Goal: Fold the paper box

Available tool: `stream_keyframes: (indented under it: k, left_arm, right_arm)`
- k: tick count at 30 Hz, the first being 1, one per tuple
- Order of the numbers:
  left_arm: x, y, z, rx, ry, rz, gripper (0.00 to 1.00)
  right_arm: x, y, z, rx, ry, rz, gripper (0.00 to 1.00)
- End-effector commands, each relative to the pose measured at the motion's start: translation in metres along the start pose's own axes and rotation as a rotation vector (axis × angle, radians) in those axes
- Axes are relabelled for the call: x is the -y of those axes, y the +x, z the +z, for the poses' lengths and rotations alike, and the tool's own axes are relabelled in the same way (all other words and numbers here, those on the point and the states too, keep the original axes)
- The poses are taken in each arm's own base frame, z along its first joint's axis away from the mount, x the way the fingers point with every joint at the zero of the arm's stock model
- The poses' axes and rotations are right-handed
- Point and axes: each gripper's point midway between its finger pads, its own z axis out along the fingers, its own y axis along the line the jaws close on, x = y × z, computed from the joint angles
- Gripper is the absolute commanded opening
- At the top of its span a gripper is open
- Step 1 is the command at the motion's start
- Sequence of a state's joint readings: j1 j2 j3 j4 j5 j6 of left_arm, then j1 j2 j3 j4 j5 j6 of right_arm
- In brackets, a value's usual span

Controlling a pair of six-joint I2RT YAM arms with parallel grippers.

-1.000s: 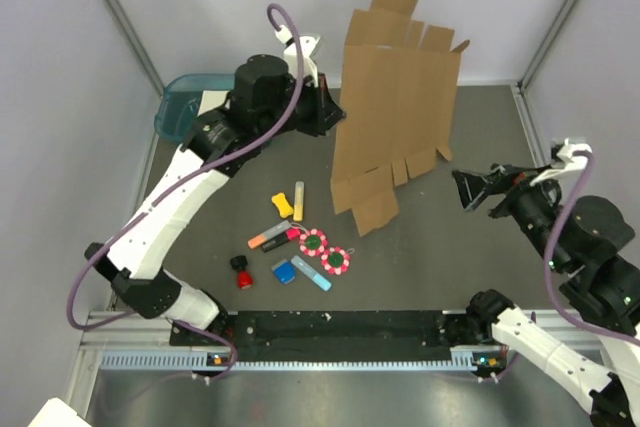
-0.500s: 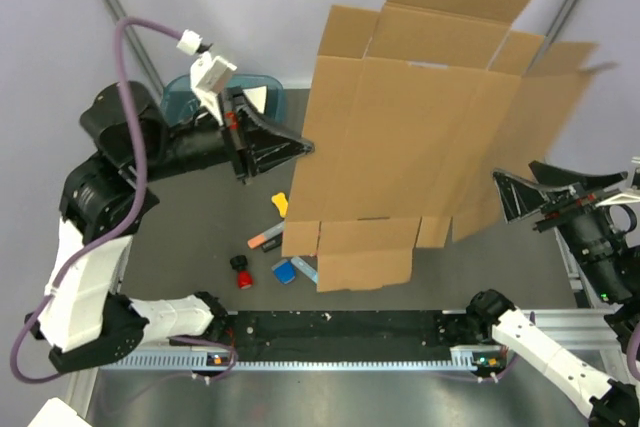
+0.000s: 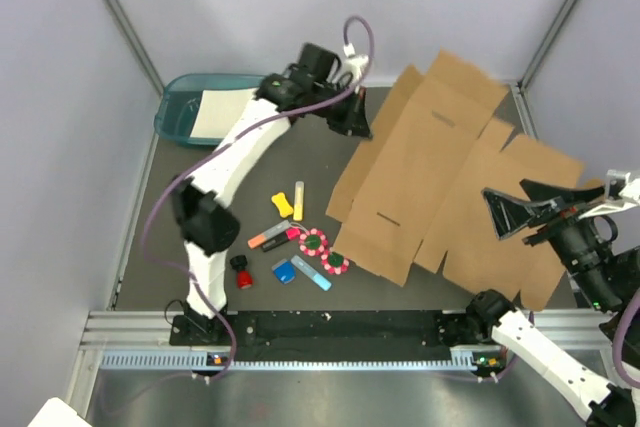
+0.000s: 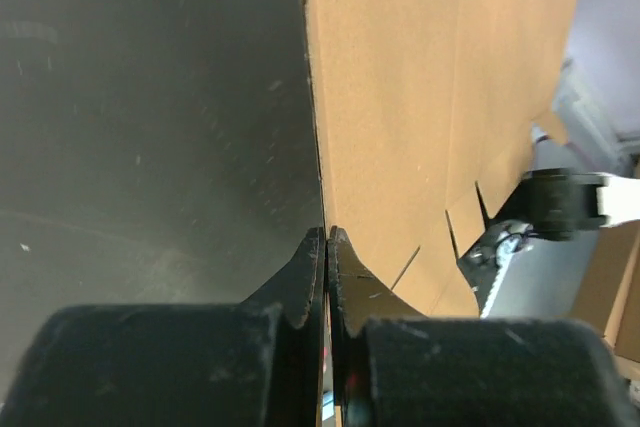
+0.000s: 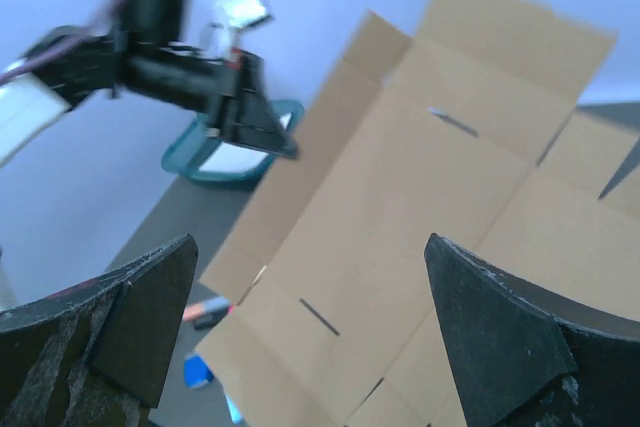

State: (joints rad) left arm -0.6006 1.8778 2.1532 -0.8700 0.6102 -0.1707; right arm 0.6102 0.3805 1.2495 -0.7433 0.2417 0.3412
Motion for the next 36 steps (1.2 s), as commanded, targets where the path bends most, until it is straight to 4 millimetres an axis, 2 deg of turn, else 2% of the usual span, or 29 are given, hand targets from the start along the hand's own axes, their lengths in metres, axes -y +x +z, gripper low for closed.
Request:
stream_keyframes:
  k: [1, 4, 5, 6, 7, 8, 9, 11, 12, 13, 14, 15, 17, 18, 19, 21, 22, 23, 24, 25, 26, 27, 28, 29, 30, 32, 33, 35, 36]
  left_arm:
    - [-0.051, 0.03, 0.042, -0.142, 0.02, -0.043, 0.0]
    - [-0.084, 0.035, 0.069, -0.15, 0.011, -0.087, 0.0]
    - [-0.089, 0.033, 0.073, -0.136, 0.003, -0.118, 0.0]
    - [-0.096, 0.022, 0.079, -0.09, 0.002, -0.107, 0.0]
    - [-0.106, 0.02, 0.079, -0.07, -0.014, -0.13, 0.09]
    - [-0.113, 0.012, 0.078, -0.032, -0.049, -0.176, 0.14]
    - [-0.123, -0.003, 0.075, 0.035, -0.074, -0.175, 0.19]
    - [-0.134, -0.012, 0.061, 0.111, -0.145, -0.24, 0.34]
    - [-0.143, -0.03, 0.051, 0.2, -0.179, -0.239, 0.45]
    - [-0.148, -0.026, 0.036, 0.238, -0.232, -0.282, 0.57]
    - [-0.157, -0.03, 0.025, 0.304, -0.294, -0.359, 0.81]
    - [-0.164, -0.031, 0.012, 0.358, -0.324, -0.4, 0.99]
    - [-0.159, -0.024, -0.007, 0.477, -0.333, -0.517, 0.99]
    - [-0.148, -0.03, -0.034, 0.569, -0.362, -0.543, 0.99]
    - [-0.156, 0.008, -0.027, 0.582, -0.394, -0.684, 0.99]
    - [-0.149, 0.043, -0.034, 0.725, -0.508, -0.806, 0.99]
    - [-0.138, 0.088, -0.046, 0.804, -0.539, -0.912, 0.99]
    - [-0.123, 0.103, -0.049, 0.867, -0.557, -0.931, 0.99]
    - [-0.09, 0.13, -0.045, 0.902, -0.574, -0.911, 0.99]
    - [-0.073, 0.139, -0.04, 0.903, -0.541, -0.962, 0.99]
    - [-0.065, 0.159, -0.034, 0.844, -0.569, -0.979, 0.99]
    - [-0.041, 0.174, -0.022, 0.776, -0.543, -0.988, 0.99]
    - [-0.031, 0.181, -0.018, 0.768, -0.527, -1.029, 0.99]
    - [-0.022, 0.19, -0.016, 0.753, -0.523, -1.033, 0.99]
    - [-0.002, 0.208, -0.009, 0.7, -0.505, -1.016, 0.99]
    - [0.011, 0.218, -0.008, 0.706, -0.491, -1.044, 0.99]
    - [0.019, 0.233, -0.006, 0.661, -0.504, -1.029, 0.99]
    - [0.027, 0.247, 0.001, 0.62, -0.488, -1.078, 0.99]
    - [0.03, 0.263, 0.007, 0.579, -0.492, -1.086, 0.99]
  right_arm:
    - [0.007, 0.029, -0.003, -0.084, 0.008, -0.019, 0.99]
    - [0.011, 0.038, -0.002, -0.109, 0.021, -0.024, 0.99]
    - [0.012, 0.044, 0.001, -0.125, 0.027, -0.029, 0.99]
    - [0.013, 0.046, 0.003, -0.129, 0.032, -0.031, 0.99]
    - [0.013, 0.048, 0.005, -0.139, 0.037, -0.033, 0.99]
    - [0.015, 0.053, 0.009, -0.155, 0.045, -0.041, 0.99]
    - [0.015, 0.057, 0.013, -0.168, 0.049, -0.041, 0.99]
    - [0.015, 0.064, 0.019, -0.185, 0.054, -0.04, 0.99]
    - [0.015, 0.068, 0.021, -0.193, 0.054, -0.037, 0.99]
    - [0.015, 0.07, 0.023, -0.196, 0.054, -0.035, 0.99]
    - [0.016, 0.075, 0.026, -0.202, 0.056, -0.033, 0.99]
    - [0.017, 0.077, 0.027, -0.201, 0.06, -0.026, 0.99]
    - [0.019, 0.084, 0.032, -0.206, 0.069, -0.02, 0.99]
    - [0.019, 0.086, 0.034, -0.208, 0.072, -0.016, 0.99]
    - [0.02, 0.089, 0.036, -0.212, 0.076, -0.014, 0.99]
    - [0.02, 0.095, 0.041, -0.214, 0.079, -0.004, 0.99]
    - [0.02, 0.099, 0.045, -0.226, 0.081, -0.005, 0.99]
    - [0.021, 0.102, 0.047, -0.231, 0.085, -0.001, 0.99]
    - [0.019, 0.103, 0.05, -0.232, 0.078, 0.004, 0.99]
    - [0.018, 0.105, 0.052, -0.237, 0.075, 0.005, 0.99]
    - [0.018, 0.108, 0.055, -0.249, 0.077, 0.004, 0.99]
    - [0.015, 0.111, 0.057, -0.258, 0.064, 0.005, 0.99]
    - [0.014, 0.112, 0.058, -0.259, 0.06, 0.008, 0.99]
    - [0.015, 0.114, 0.06, -0.264, 0.066, 0.012, 0.99]
    - [0.013, 0.115, 0.061, -0.268, 0.056, 0.016, 0.99]
    - [0.013, 0.119, 0.062, -0.269, 0.055, 0.031, 0.99]
    - [0.012, 0.12, 0.062, -0.271, 0.05, 0.036, 0.99]
    - [0.013, 0.127, 0.063, -0.286, 0.05, 0.045, 0.99]
    - [0.012, 0.129, 0.062, -0.288, 0.044, 0.052, 0.99]
